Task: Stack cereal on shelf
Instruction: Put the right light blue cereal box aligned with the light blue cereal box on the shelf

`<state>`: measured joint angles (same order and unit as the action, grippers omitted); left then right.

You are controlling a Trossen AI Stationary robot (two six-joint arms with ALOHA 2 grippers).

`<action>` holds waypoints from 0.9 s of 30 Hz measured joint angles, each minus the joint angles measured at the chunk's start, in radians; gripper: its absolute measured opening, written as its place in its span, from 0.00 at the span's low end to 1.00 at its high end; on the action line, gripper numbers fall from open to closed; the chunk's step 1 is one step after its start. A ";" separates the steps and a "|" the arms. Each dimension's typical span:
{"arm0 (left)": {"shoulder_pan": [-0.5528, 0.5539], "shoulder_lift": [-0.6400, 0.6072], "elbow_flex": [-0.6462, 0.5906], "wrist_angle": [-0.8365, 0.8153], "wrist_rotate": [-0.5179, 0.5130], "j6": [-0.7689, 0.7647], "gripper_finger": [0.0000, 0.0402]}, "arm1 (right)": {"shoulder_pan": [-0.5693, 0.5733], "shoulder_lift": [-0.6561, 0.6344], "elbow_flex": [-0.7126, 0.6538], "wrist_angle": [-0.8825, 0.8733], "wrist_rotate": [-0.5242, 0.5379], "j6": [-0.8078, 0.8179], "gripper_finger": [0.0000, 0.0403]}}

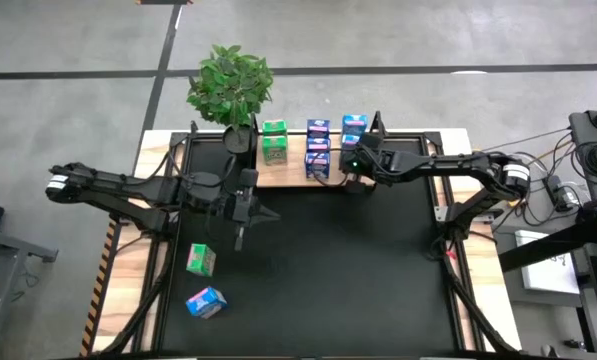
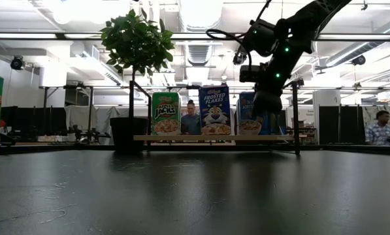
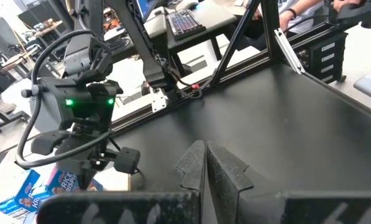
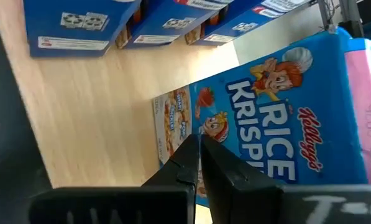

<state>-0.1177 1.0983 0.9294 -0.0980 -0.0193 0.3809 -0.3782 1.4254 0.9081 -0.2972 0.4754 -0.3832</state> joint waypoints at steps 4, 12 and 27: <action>0.000 0.000 -0.001 0.000 0.000 0.000 0.00 | -0.003 0.000 0.000 0.004 0.047 -0.004 0.02; 0.000 0.000 -0.001 0.000 0.000 0.000 0.00 | -0.003 -0.006 -0.001 0.019 0.040 -0.006 0.02; 0.000 0.000 -0.001 0.025 0.000 0.037 0.00 | 0.010 -0.254 0.002 0.065 -0.214 0.218 0.02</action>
<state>-0.1177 1.0981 0.9287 -0.0725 -0.0196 0.4179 -0.3681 1.1716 0.9096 -0.2324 0.2615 -0.1652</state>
